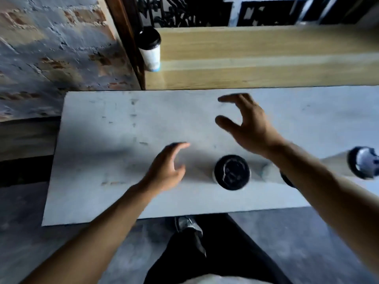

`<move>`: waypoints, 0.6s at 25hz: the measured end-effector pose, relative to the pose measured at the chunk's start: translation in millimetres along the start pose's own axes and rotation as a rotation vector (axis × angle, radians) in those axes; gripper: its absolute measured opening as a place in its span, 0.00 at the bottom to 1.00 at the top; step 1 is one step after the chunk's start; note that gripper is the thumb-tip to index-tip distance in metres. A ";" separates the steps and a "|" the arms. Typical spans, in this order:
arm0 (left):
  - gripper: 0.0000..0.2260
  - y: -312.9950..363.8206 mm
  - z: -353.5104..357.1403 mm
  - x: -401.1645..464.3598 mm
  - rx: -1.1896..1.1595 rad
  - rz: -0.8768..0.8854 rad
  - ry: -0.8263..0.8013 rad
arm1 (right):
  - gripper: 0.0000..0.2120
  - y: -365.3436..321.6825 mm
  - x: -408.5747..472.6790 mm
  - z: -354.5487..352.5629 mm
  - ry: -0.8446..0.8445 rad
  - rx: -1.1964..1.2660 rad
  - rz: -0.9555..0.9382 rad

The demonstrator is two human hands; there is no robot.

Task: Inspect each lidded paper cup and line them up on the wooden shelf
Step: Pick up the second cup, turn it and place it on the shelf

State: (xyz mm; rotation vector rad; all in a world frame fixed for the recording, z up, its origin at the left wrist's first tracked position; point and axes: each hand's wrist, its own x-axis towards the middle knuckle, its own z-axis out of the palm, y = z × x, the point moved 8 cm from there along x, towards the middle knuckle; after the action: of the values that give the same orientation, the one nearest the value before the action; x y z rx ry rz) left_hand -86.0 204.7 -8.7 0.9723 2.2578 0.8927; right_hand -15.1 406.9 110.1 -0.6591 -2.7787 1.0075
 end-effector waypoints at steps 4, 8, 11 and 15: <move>0.50 27.7 78.3 -34.1 -0.053 -0.060 -0.284 | 0.32 20.2 -93.0 25.5 -0.164 -0.070 0.088; 0.38 58.5 99.9 -22.9 -0.190 -0.114 -0.088 | 0.35 39.2 -132.1 50.7 -0.183 -0.142 0.083; 0.23 79.6 99.1 -23.8 -0.271 -0.186 -0.024 | 0.34 49.1 -135.5 48.4 -0.143 -0.083 0.098; 0.21 91.1 87.5 -40.1 -0.399 -0.237 -0.048 | 0.33 57.2 -127.2 19.4 -0.168 0.101 0.143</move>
State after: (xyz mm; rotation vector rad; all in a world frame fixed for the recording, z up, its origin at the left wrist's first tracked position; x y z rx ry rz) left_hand 35.9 253.4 9.6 0.5293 1.9937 1.1384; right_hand 115.0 379.3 64.1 -0.8038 -2.8308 1.2781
